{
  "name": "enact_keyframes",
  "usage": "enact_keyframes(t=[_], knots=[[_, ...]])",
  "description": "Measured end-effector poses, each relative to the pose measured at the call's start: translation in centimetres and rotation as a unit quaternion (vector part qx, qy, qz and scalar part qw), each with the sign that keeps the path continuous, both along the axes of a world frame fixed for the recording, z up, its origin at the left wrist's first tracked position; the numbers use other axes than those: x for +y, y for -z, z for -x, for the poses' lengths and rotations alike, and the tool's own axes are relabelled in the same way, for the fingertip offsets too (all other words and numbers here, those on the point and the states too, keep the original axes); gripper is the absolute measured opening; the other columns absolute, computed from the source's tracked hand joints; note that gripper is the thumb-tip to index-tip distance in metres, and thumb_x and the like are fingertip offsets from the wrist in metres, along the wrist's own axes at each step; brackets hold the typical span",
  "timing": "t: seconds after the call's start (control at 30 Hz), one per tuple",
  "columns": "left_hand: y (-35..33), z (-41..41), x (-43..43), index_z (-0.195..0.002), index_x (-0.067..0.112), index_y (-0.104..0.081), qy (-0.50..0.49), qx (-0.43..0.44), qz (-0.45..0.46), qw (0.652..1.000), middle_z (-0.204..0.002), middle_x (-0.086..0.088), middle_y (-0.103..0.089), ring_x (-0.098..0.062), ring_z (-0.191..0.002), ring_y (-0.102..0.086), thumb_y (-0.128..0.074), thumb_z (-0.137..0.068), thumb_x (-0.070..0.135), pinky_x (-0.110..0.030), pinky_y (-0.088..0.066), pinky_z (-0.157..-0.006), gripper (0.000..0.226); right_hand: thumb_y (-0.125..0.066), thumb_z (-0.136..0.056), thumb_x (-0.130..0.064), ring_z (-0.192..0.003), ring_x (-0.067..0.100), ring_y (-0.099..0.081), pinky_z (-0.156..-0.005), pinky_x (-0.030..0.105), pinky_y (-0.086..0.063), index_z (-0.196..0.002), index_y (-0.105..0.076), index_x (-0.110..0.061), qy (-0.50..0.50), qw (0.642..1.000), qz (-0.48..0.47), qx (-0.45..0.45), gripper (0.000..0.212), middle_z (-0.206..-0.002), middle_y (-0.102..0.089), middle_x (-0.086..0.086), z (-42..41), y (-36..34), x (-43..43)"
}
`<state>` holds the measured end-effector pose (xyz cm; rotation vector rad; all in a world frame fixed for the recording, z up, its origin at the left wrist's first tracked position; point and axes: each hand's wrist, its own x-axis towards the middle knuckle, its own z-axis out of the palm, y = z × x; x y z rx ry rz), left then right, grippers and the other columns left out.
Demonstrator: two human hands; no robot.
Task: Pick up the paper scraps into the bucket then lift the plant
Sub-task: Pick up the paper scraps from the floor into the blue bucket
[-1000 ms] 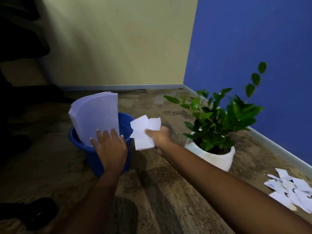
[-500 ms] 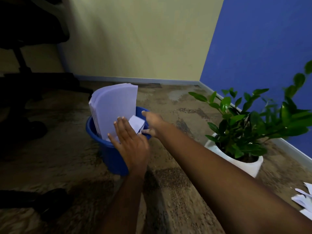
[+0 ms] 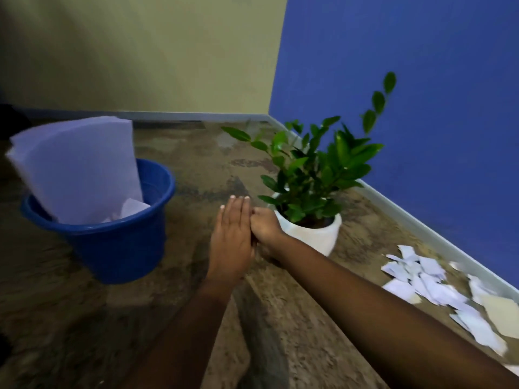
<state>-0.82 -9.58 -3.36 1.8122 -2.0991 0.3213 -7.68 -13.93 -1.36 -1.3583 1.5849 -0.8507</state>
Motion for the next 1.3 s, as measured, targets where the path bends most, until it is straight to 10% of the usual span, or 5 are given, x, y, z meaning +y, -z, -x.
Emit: enact_keyframes(t=[0.13, 0.27, 0.73, 1.0, 1.3], knots=[[1.4, 6.0, 0.9, -0.119, -0.001, -0.065, 0.123, 0.065, -0.006, 0.99, -0.113, -0.017, -0.069, -0.031, -0.103, -0.069, -0.071, -0.059, 0.012, -0.036, -0.056, -0.087, 0.062, -0.042, -0.097, -0.009, -0.097, 0.03, -0.059, -0.086, 0.039, -0.046, -0.115, -0.061, 0.006, 0.023, 0.998, -0.05, 0.033, 0.03, -0.109, -0.064, 0.022, 7.8, 2.4, 1.7], [3.0, 12.4, 1.6, -0.143, 0.007, -0.038, 0.243, 0.034, -0.086, 0.966, -0.131, -0.012, -0.053, -0.028, -0.117, -0.053, -0.054, -0.082, 0.017, -0.035, -0.045, -0.096, 0.065, -0.046, -0.094, -0.003, -0.111, 0.035, -0.059, -0.098, 0.044, -0.047, -0.116, -0.058, 0.006, 0.031, 0.99, -0.085, 0.108, 0.026, -0.122, -0.061, 0.026, 15.5, 3.8, 3.8], [8.8, 29.7, 6.3, -0.143, 0.008, -0.029, 0.27, -0.05, -0.305, 0.912, -0.15, -0.016, -0.03, -0.031, -0.138, -0.031, -0.041, -0.095, 0.01, -0.04, -0.031, -0.112, 0.049, -0.047, -0.089, -0.008, -0.085, 0.017, -0.051, -0.059, 0.019, -0.035, -0.066, -0.057, -0.016, 0.018, 0.912, -0.192, 0.363, 0.026, -0.093, -0.061, 0.011, 38.3, 9.5, 12.6], [9.7, 39.7, 12.7, -0.138, 0.012, -0.042, 0.357, -0.024, -0.381, 0.853, -0.145, -0.013, -0.041, -0.031, -0.132, -0.042, -0.044, -0.097, 0.017, -0.039, -0.035, -0.109, 0.042, -0.058, -0.089, -0.035, -0.138, 0.019, -0.034, -0.108, 0.016, -0.027, -0.14, -0.04, -0.025, 0.043, 0.873, -0.258, 0.412, 0.055, -0.152, -0.034, 0.002, 48.3, 12.5, 20.3], [11.3, 43.5, 14.3, -0.138, 0.006, -0.043, 0.367, -0.075, -0.353, 0.857, -0.148, -0.017, -0.035, -0.035, -0.133, -0.037, -0.037, -0.099, 0.009, -0.044, -0.034, -0.11, 0.04, -0.057, -0.089, -0.035, -0.142, 0.027, -0.024, -0.116, 0.033, -0.021, -0.149, -0.02, -0.025, 0.034, 0.878, -0.232, 0.417, 0.071, -0.157, -0.018, 0.003, 52.0, 14.3, 21.1]])
